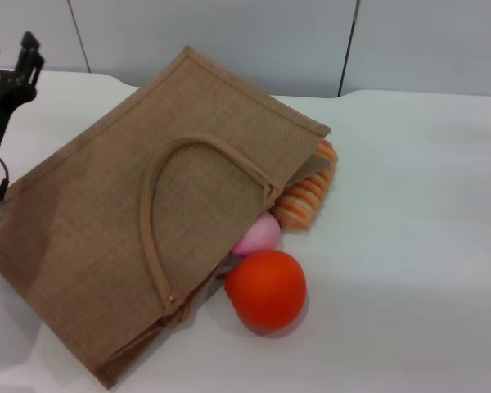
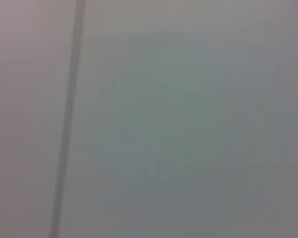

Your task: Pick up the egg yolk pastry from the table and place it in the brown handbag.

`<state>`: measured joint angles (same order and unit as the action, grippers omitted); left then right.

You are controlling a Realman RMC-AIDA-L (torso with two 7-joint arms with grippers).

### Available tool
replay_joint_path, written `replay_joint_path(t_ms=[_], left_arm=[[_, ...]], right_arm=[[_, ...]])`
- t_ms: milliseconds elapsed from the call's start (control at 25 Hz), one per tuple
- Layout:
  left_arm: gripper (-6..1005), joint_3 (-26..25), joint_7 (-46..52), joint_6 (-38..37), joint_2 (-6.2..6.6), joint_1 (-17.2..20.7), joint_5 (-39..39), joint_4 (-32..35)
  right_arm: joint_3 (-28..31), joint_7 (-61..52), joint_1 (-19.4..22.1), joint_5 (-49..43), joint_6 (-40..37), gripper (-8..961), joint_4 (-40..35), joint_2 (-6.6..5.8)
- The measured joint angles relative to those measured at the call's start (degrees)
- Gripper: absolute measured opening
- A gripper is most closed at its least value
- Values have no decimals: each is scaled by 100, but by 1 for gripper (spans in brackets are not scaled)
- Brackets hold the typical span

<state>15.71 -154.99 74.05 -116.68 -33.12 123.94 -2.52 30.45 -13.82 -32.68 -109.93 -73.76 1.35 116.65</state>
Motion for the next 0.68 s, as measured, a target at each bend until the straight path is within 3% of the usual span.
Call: replay_joint_path(t_ms=[160,680], left_arm=[[648,-2,122,50,22,59,71,-38],[645,-7,210,323,7,191,83,-41]], right_arm=[[382,-20,118,1,-5,892,46,5],[429,-55,195,-3,-115,892,50,6]])
